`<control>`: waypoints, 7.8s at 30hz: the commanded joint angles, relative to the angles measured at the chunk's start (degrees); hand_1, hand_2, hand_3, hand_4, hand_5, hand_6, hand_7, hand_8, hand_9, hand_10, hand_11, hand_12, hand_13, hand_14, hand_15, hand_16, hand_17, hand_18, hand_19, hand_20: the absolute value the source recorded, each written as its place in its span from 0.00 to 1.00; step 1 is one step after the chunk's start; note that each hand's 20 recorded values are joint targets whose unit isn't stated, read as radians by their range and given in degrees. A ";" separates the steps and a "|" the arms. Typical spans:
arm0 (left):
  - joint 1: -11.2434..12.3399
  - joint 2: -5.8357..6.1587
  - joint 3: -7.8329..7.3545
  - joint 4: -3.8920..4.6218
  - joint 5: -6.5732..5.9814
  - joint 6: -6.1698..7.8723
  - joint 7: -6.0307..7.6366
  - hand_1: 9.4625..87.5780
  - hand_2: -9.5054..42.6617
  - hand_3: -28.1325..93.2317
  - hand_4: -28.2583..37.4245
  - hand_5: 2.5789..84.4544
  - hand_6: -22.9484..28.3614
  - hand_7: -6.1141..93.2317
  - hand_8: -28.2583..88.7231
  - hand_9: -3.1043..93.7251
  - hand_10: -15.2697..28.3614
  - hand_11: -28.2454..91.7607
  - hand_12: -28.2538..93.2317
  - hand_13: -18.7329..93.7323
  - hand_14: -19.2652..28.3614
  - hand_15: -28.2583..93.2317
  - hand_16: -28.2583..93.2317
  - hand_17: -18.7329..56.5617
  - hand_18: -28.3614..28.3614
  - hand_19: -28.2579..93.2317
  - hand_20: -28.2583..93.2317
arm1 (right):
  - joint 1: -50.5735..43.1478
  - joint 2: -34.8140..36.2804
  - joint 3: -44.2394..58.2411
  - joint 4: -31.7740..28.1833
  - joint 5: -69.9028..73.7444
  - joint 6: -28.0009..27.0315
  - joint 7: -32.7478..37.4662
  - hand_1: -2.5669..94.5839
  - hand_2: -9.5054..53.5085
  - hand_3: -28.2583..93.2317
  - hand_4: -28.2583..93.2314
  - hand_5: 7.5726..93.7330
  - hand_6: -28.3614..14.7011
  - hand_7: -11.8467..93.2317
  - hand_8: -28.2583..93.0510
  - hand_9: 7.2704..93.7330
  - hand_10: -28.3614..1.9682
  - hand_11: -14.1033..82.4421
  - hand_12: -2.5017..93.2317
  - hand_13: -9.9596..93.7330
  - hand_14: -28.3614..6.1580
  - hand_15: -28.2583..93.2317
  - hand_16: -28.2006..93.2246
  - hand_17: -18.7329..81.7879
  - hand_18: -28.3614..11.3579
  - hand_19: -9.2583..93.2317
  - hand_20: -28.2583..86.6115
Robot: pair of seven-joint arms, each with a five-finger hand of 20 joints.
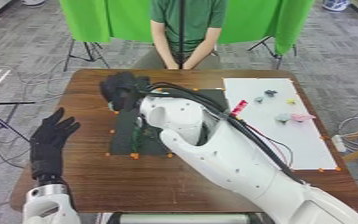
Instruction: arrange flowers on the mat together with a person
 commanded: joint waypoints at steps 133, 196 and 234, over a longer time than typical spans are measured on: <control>-2.92 -3.00 -0.50 1.66 6.94 -19.52 -3.13 0.20 0.17 0.77 0.09 0.53 0.54 0.20 0.19 0.52 0.66 0.40 0.35 0.51 0.81 0.42 0.25 0.34 0.77 0.33 0.38 | -67.67 0.05 59.58 -34.44 88.34 18.39 -17.34 0.09 0.23 0.90 0.09 0.50 0.68 0.25 0.16 0.53 0.47 0.22 0.19 0.51 0.44 0.35 0.40 0.40 0.33 0.18 0.53; -0.88 -3.76 -1.75 0.23 7.35 -17.80 -3.72 0.20 0.17 0.77 0.10 0.53 0.54 0.20 0.19 0.51 0.66 0.40 0.35 0.51 0.81 0.43 0.25 0.33 0.77 0.33 0.38 | -44.84 26.13 64.13 -25.09 17.22 21.76 6.34 0.33 0.00 0.85 0.08 0.50 0.63 0.29 0.16 0.48 0.43 0.28 0.26 0.64 0.45 0.56 0.45 0.47 0.31 0.58 0.64; -1.04 -3.30 -1.88 0.55 7.17 -18.61 -2.99 0.19 0.15 0.78 0.10 0.53 0.55 0.19 0.19 0.51 0.66 0.40 0.35 0.51 0.81 0.42 0.25 0.34 0.77 0.33 0.38 | -40.45 31.84 46.61 -5.56 -1.92 4.29 18.39 0.53 0.00 0.82 0.00 0.63 0.78 0.31 0.17 0.81 0.65 0.29 0.37 0.79 0.59 0.64 0.51 0.51 0.27 0.67 0.66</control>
